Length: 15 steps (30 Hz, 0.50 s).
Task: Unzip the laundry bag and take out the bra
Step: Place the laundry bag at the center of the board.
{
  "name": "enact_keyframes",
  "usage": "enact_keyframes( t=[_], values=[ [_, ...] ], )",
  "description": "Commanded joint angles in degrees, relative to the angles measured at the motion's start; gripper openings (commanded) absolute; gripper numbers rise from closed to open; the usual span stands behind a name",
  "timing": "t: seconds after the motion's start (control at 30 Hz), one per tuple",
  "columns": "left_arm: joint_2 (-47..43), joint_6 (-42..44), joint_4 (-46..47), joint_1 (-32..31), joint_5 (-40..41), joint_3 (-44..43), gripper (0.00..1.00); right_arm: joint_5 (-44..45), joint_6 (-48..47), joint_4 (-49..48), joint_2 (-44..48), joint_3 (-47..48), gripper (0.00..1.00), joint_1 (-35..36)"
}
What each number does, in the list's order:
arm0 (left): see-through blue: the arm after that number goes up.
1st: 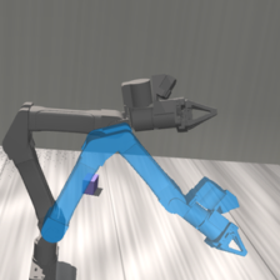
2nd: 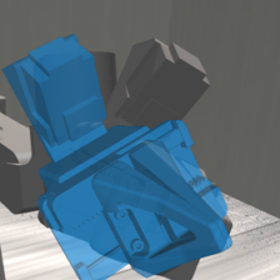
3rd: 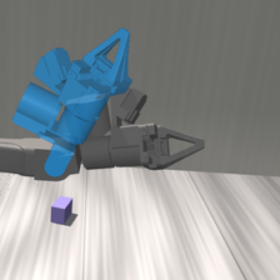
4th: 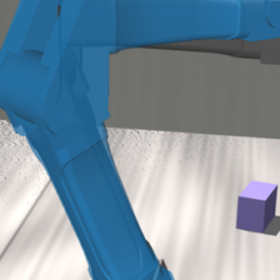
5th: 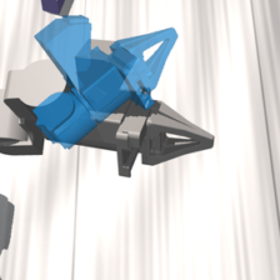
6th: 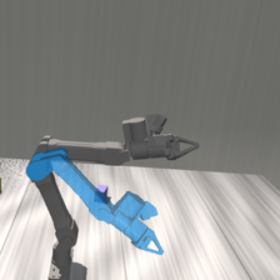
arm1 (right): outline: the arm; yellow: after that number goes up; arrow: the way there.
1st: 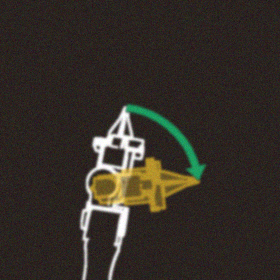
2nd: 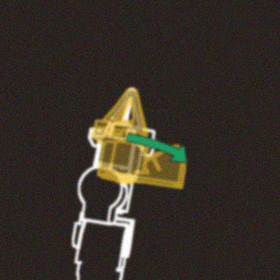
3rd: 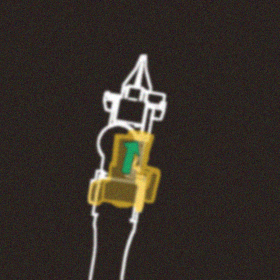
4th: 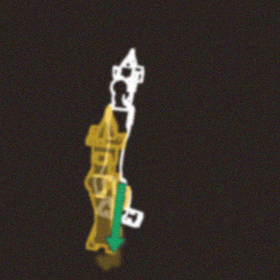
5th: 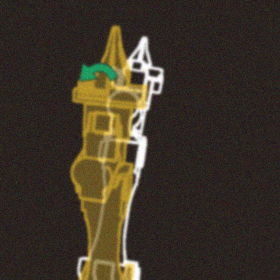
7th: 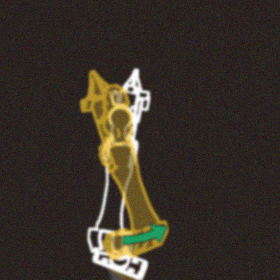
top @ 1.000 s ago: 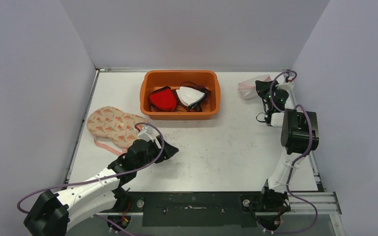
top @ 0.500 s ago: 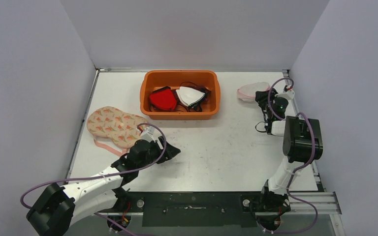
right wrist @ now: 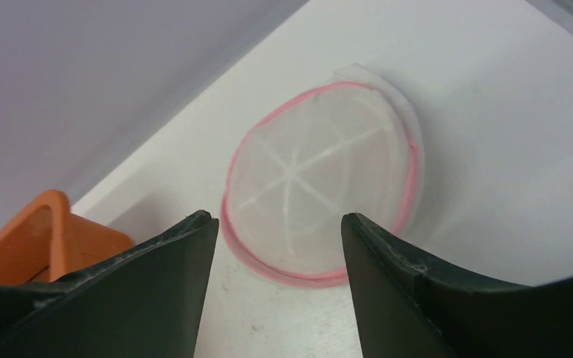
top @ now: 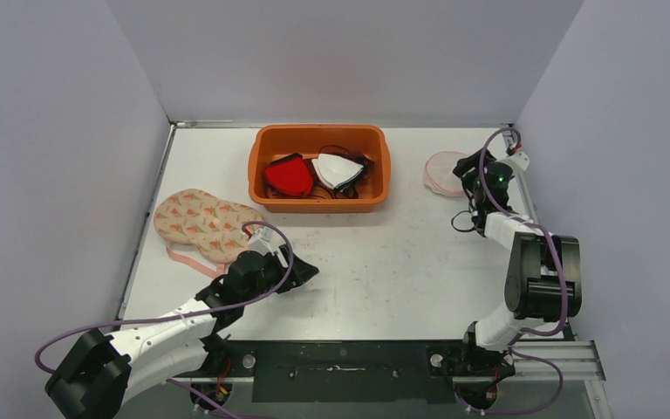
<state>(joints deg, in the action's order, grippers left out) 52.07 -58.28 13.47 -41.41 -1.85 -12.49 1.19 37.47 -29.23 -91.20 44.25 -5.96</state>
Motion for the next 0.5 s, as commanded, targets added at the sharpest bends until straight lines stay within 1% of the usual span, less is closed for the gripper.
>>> enact_keyframes(
  t=[0.0, 0.1, 0.27, 0.47],
  values=[
    [-0.8, 0.1, 1.8, 0.3, -0.9, -0.8, 0.60, -6.4, 1.5, 0.7, -2.0, 7.2, 0.59, 0.9],
    [-1.8, 1.0, -0.1, 0.4, -1.0, -2.0, 0.60, -10.8, 3.4, 0.3, -6.7, 10.7, 0.52, 1.1],
    [-5.9, 3.4, -5.9, 0.7, 1.3, -4.5, 0.61, -12.3, 3.4, 2.0, -13.1, 14.0, 0.50, 0.9],
    [-10.5, 6.0, -12.7, 1.1, 4.4, -7.6, 0.62, -12.2, 3.3, 0.5, -16.8, 13.2, 0.48, 0.9]
  ],
)
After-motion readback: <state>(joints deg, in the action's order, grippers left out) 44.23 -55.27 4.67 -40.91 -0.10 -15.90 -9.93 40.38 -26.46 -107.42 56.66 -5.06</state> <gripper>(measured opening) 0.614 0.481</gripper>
